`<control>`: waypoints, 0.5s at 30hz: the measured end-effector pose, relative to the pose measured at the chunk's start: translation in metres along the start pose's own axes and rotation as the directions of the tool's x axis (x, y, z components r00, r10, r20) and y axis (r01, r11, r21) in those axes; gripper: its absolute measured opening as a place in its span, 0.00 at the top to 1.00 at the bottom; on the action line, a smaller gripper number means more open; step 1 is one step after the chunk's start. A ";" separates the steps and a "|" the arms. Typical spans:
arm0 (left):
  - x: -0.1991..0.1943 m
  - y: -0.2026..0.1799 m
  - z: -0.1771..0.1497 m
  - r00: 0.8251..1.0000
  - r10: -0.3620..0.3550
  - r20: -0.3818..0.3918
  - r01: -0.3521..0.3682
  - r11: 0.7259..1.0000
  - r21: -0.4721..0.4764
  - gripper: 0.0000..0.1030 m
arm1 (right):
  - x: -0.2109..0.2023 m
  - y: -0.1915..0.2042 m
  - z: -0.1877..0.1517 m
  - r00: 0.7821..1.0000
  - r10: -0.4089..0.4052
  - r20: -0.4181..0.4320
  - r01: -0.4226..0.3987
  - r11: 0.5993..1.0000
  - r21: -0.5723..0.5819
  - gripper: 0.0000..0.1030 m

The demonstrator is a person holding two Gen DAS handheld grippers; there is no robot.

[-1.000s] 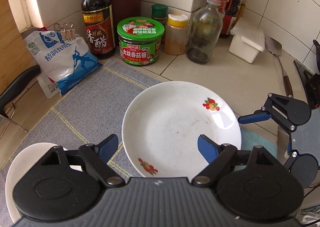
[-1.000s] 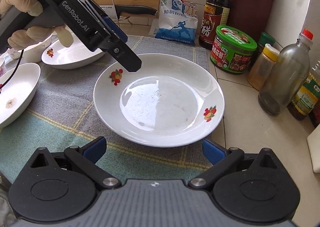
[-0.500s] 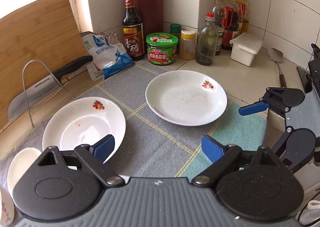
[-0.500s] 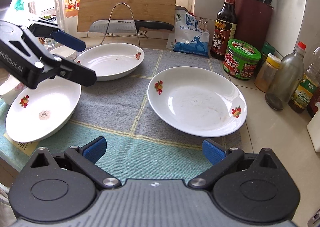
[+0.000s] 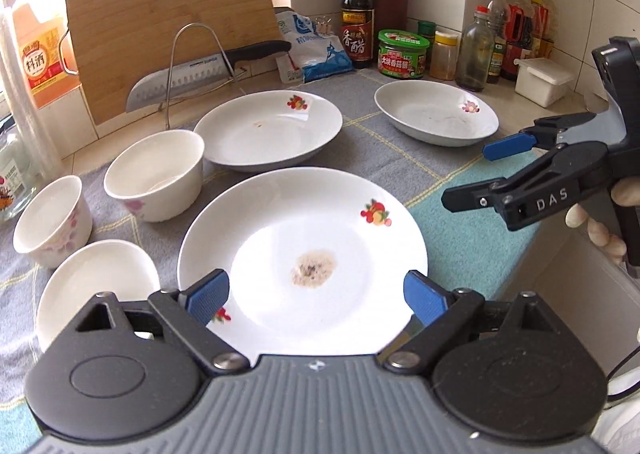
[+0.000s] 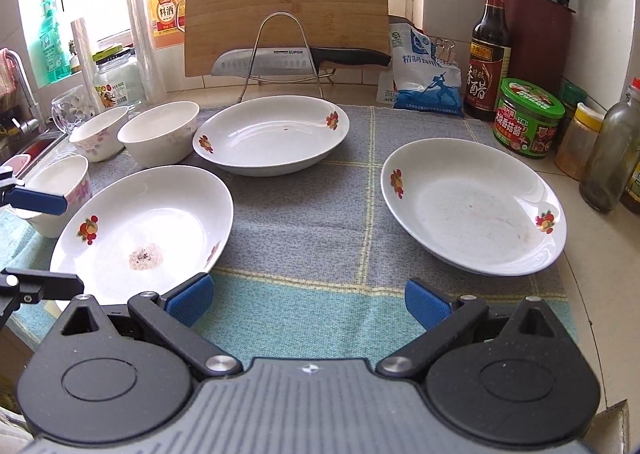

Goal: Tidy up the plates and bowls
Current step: 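Reach the right gripper to the large stained plate and grasp its rim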

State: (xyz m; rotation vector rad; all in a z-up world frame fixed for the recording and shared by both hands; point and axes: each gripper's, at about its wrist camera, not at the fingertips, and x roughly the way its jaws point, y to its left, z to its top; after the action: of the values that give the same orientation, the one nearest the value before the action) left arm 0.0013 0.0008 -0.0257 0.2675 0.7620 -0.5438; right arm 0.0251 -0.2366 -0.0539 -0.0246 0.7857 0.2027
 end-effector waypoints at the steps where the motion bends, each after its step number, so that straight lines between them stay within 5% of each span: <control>1: -0.003 0.003 -0.008 1.000 -0.004 -0.007 0.004 1.000 -0.009 0.09 | 0.000 0.003 0.001 1.000 0.004 0.002 -0.004 1.000 0.002 0.00; 15: 0.010 0.024 -0.059 0.999 -0.035 -0.010 0.035 0.999 -0.007 0.09 | 0.021 0.066 0.003 0.990 0.102 -0.093 -0.103 0.995 -0.011 0.00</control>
State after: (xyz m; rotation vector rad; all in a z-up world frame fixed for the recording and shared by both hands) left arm -0.0140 0.0414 -0.0728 0.2514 0.7794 -0.5731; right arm 0.0289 -0.1678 -0.0632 -0.0082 0.8789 0.3071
